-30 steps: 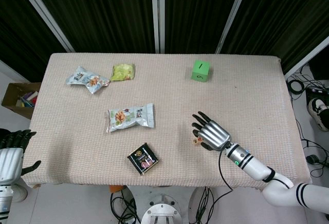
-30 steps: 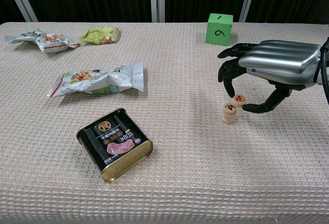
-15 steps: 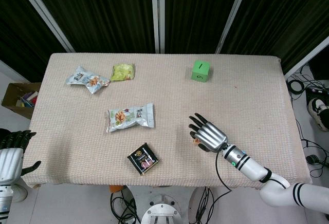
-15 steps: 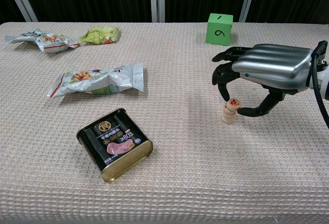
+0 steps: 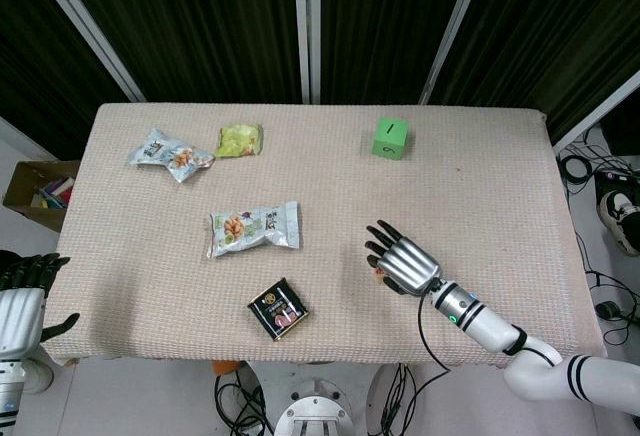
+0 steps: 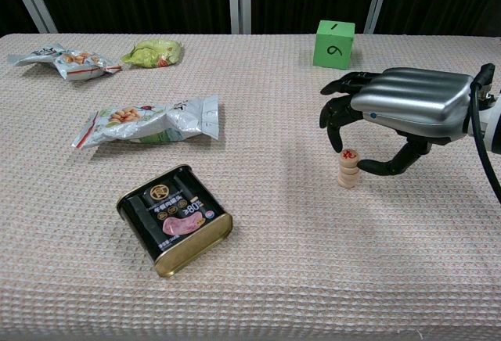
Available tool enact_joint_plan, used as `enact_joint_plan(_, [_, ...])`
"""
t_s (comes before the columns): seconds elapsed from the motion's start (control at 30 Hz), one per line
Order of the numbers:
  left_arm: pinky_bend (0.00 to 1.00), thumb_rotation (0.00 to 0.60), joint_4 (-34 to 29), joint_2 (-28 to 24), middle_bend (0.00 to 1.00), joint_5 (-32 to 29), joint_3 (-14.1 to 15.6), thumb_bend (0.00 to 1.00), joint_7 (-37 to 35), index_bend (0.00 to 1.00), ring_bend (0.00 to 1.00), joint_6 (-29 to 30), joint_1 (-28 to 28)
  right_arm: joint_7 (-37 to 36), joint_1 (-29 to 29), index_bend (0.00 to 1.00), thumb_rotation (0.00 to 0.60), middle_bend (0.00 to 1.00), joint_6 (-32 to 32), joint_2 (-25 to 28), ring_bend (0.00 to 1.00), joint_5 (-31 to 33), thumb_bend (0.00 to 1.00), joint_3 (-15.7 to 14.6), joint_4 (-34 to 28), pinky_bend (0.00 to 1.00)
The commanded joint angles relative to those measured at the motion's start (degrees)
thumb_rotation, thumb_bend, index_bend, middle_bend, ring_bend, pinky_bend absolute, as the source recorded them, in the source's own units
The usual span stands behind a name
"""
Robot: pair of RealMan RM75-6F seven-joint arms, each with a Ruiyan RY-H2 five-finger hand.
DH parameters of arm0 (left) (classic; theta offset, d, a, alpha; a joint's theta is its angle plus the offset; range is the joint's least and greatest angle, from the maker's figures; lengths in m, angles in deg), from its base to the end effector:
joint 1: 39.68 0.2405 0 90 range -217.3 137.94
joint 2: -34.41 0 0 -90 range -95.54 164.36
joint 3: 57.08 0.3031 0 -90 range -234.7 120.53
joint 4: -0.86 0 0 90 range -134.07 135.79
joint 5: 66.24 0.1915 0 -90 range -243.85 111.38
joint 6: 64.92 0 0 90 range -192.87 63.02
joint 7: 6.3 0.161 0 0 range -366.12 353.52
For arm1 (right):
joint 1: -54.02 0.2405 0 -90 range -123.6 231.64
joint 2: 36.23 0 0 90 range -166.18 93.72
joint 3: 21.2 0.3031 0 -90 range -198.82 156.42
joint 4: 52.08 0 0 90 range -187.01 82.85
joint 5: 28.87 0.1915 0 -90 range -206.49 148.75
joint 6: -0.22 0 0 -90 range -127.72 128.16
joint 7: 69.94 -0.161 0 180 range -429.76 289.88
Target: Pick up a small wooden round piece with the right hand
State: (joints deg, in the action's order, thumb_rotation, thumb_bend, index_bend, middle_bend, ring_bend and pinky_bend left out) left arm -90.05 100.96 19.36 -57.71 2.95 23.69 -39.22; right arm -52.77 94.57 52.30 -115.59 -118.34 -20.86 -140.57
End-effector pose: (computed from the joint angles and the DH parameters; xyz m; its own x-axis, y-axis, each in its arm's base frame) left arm -0.3650 0.1597 0.1870 0.5245 0.0295 0.8509 0.8473 0.0802 -0.5250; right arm -0.1899 -0.3319 0.0135 0.7169 -0.1571 0.6793 -0.5623 -0.7062 0.4301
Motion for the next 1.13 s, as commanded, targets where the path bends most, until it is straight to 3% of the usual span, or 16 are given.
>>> enact_joint_plan(0.03, [0.19, 0.600, 0.0, 0.0, 0.18, 0.0, 0.0, 0.00, 0.0, 0.22, 0.13, 0.0, 0.0, 0.0, -0.1, 0.42, 0.600, 0.23, 0.2, 0.1, 0.00, -0.2, 0.35, -0.2, -0.1, 0.00])
enact_joint_plan(0.47, [0.18, 0.600, -0.2, -0.1, 0.18, 0.0, -0.2, 0.00, 0.2, 0.22, 0.13, -0.2, -0.3, 1.3, -2.2, 0.38, 0.600, 0.22, 4.1, 1.9, 0.00, 0.3, 0.35, 0.0, -0.8, 0.00])
enact_joint_plan(0.63, [0.18, 0.600, -0.2, -0.1, 0.18, 0.4, -0.6, 0.00, 0.2, 0.22, 0.13, -0.3, -0.8, 2.2, -7.3, 0.32, 0.600, 0.21, 11.0, 6.4, 0.00, 4.0, 0.35, 1.1, -3.8, 0.00])
enact_joint_plan(0.9, [0.18, 0.600, 0.0, 0.9, 0.18, 1.2, -1.2, 0.00, 0.7, 0.22, 0.13, -0.7, -2.1, -1.9, -19.9, 0.02, 0.600, 0.09, 27.1, 13.2, 0.00, 6.3, 0.35, -0.3, -8.5, 0.03])
enact_joint_plan(1.13, [0.18, 0.600, -0.6, 1.6, 0.18, 1.4, -1.7, 0.00, 1.7, 0.22, 0.13, 0.0, -2.3, -6.4, -27.0, 0.00, 0.600, 0.05, 34.3, 14.2, 0.00, 4.8, 0.35, -2.2, -7.6, 0.00])
